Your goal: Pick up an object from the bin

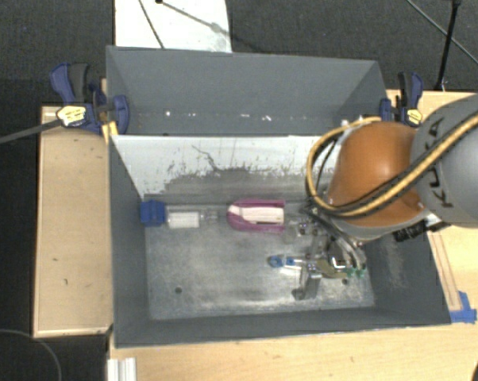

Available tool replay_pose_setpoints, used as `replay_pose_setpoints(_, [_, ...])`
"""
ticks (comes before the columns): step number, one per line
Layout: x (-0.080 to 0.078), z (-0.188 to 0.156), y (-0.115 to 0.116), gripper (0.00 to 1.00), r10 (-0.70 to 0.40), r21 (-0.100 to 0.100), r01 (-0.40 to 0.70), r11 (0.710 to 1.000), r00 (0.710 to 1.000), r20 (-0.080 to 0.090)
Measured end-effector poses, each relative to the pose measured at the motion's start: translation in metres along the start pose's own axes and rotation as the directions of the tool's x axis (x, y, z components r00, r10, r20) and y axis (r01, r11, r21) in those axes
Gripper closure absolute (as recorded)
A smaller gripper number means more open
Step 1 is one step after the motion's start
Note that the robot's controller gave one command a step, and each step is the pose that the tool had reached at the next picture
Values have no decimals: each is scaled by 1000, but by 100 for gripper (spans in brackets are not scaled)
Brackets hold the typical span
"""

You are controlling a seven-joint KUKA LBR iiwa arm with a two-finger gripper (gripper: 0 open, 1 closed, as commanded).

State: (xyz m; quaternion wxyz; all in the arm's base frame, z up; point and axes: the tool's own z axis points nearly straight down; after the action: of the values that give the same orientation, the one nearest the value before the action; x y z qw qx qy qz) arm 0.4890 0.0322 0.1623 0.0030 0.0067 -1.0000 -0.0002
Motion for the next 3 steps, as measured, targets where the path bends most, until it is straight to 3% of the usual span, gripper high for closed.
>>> replay_pose_setpoints(1, [-19, 82, -50, 0, -126, 2, 126, 992, 992, 2])
replay_pose_setpoints(2, [-20, 78, -47, 100, -126, 0, 126, 992, 992, 8])
replay_pose_setpoints(3, [-20, 78, -47, 0, -125, 1, 125, 992, 992, 8])
